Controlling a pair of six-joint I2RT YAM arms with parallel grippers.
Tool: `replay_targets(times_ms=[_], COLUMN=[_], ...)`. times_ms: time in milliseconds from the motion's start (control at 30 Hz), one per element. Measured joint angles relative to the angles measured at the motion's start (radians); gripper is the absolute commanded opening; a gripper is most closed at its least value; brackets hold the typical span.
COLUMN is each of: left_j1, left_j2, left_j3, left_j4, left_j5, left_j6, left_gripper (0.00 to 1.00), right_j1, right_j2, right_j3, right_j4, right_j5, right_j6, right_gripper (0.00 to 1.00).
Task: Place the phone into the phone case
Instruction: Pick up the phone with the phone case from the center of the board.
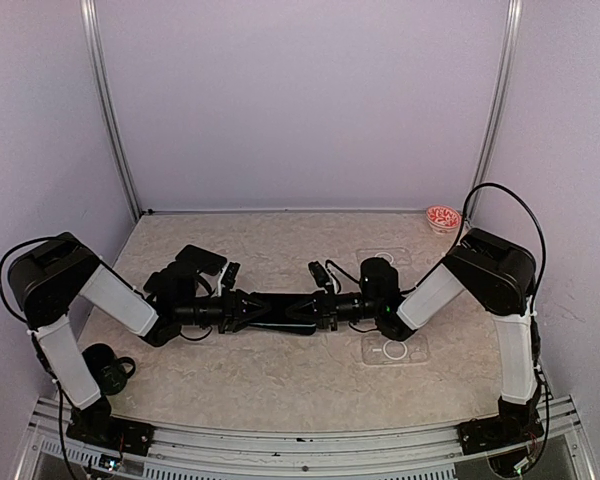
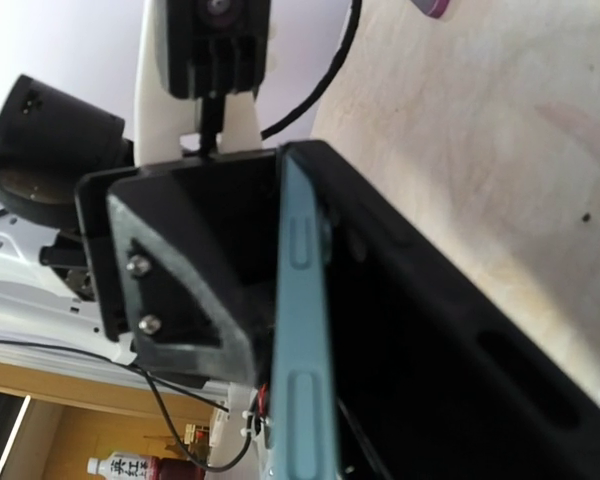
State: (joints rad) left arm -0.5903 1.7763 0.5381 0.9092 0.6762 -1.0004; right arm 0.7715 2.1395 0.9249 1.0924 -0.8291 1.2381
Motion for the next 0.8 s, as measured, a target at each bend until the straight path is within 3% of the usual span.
replay_targets(times_ms=[267, 533, 800], left_j1=[0.000, 0.002, 0.002], left_j2=[0.003, 0.003, 0.005], left_j3=[-0.001, -0.003, -0.007], left_j4=[0.009, 0.027, 0.053], left_j5=[0.005, 0.013, 0.028], left_j6=[0.000, -0.004, -0.020], left_gripper=[0.26, 0.10, 0.01], right_j1=[-0.005, -0.009, -0.010], right_j2=[0.000, 0.000, 0.000], right_j3=[0.000, 0.000, 0.000], right_j4=[0.005, 0.014, 0.004], right_j5=[-0.012, -0.021, -0.016], right_j6=[-0.003, -0.007, -0.018], right_gripper=[0.00, 0.00, 0.22])
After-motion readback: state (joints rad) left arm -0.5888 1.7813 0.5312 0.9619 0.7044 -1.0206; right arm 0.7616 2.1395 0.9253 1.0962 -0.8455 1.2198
